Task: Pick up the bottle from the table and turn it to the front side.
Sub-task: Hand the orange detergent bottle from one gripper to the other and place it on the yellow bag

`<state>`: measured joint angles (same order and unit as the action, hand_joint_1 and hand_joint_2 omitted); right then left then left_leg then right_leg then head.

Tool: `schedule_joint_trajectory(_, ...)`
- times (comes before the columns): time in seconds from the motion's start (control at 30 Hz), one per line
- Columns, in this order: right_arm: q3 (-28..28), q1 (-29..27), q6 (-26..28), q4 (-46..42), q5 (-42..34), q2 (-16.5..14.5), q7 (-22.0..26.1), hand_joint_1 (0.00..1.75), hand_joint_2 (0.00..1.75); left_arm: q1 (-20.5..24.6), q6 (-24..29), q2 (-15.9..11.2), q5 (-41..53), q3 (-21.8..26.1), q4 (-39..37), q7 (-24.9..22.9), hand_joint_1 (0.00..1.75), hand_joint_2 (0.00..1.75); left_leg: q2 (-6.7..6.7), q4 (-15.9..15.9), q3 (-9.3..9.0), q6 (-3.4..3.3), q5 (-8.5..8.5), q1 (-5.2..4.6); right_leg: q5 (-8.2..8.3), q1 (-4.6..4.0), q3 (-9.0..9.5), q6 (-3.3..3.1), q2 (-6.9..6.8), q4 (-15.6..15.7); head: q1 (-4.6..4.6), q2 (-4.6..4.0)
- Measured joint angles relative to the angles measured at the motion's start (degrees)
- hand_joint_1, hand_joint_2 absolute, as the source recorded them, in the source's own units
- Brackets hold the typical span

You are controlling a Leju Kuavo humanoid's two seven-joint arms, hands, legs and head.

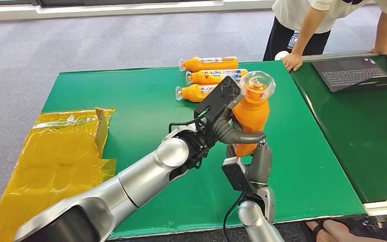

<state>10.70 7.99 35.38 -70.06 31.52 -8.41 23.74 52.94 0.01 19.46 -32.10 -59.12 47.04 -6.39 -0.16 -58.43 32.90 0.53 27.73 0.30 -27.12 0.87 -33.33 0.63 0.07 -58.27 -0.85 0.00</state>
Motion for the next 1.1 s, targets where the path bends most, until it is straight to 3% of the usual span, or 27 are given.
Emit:
schedule_joint_trajectory(0.37, 2.5, 6.0, 0.6, 8.7, 0.3, -3.4, -1.2, 1.75, 1.75, 2.1, 3.6, -0.6, -3.0, -2.4, 0.1, -0.8, 0.00, 1.75, -0.15, 0.0, 0.03, 0.05, -0.10, 0.01, 0.02, -0.01, 0.01, 0.00, -0.16, 0.0, -0.02, 0.00)
schedule_joint_trajectory(0.5, 3.3, 7.4, 0.4, 10.9, -1.5, -4.2, -1.1, 1.75, 1.75, 2.5, 4.7, -0.7, -3.7, -2.6, -0.2, -0.8, 1.75, 1.75, -0.17, 0.0, 0.04, 0.05, -0.10, 0.00, 0.03, 0.00, 0.01, 0.00, -0.18, 0.0, -0.01, 0.00)
schedule_joint_trajectory(1.1, 4.7, 11.7, 0.5, 17.3, -4.5, -5.4, 0.7, 1.75, 1.75, 3.1, 5.0, -2.3, -2.2, -2.6, -2.5, 3.6, 1.75, 1.75, -0.17, 0.0, 0.04, 0.06, -0.12, 0.01, 0.03, 0.00, -0.01, 0.00, -0.19, 0.0, -0.02, 0.00)
